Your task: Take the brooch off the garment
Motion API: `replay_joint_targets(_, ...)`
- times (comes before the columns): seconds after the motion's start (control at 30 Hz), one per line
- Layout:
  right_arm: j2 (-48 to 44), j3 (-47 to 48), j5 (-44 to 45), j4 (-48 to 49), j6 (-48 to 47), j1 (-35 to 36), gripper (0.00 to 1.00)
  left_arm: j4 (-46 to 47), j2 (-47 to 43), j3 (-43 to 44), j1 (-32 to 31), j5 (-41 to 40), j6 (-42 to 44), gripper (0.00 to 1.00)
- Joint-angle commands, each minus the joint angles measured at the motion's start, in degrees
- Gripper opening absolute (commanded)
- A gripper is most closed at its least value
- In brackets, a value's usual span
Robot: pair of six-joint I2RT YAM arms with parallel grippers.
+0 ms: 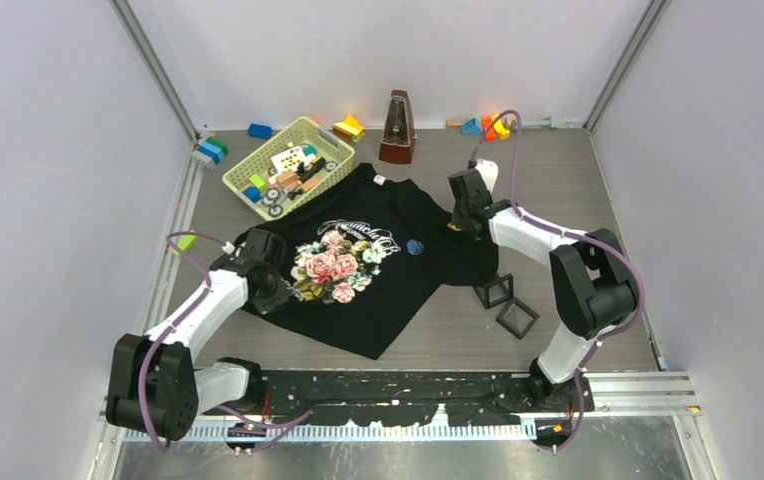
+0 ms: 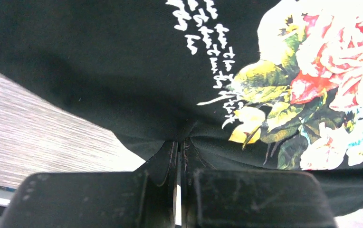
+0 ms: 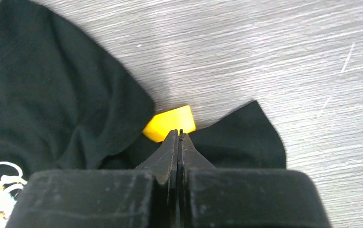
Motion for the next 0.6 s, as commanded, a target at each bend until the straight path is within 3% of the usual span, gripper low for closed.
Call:
replay_joint_targets(0.0, -3.66, -0.86, -6.53, 4.55, 2.3, -3.31, 0.05, -1.52, -0.74, 0.84, 2.41, -5.73, -0.8, 0.0)
replay_joint_targets(0.07, -4.34, -1.53, -12.9, 6.79, 0.58, -3.36, 0.23, -2.35, -2.37, 0.56, 2.44, -9.58, -1.52, 0.0)
replay_joint_targets(0.1, -4.69, -2.71, -16.2, 7.79, -0.18, -3.39, 0.39, -2.96, -3.25, 0.59, 2.48, -11.23, -2.03, 0.0)
replay_joint_targets(0.17, -5.23, -3.76, -19.52, 9.73, -1.08, -3.34, 0.56, -4.08, -5.36, 0.48, 2.49, -13.66, -3.05, 0.0)
replay_joint_targets(0.23, -4.59, -3.45, -23.21, 9.98, -1.53, -3.21, 0.62, -4.35, -7.53, -0.3, 2.41, -15.04, -3.84, 0.0)
replay_joint_targets(0.33, -1.46, -1.37, -26.06, 9.32, -1.97, -2.2, 0.67, -5.31, -10.68, -0.98, 2.12, -17.6, -4.37, 0.0)
replay_joint_targets(0.43, 2.84, 1.92, -22.9, 5.6, -3.02, 0.02, 0.67, -5.93, -15.18, -1.24, 1.69, -20.23, -5.41, 0.02)
replay_joint_targets(0.57, 6.67, 5.83, -18.7, 0.7, -2.81, 1.94, 0.61, -2.81, -18.54, -2.47, 1.7, -21.08, -5.48, 0.08)
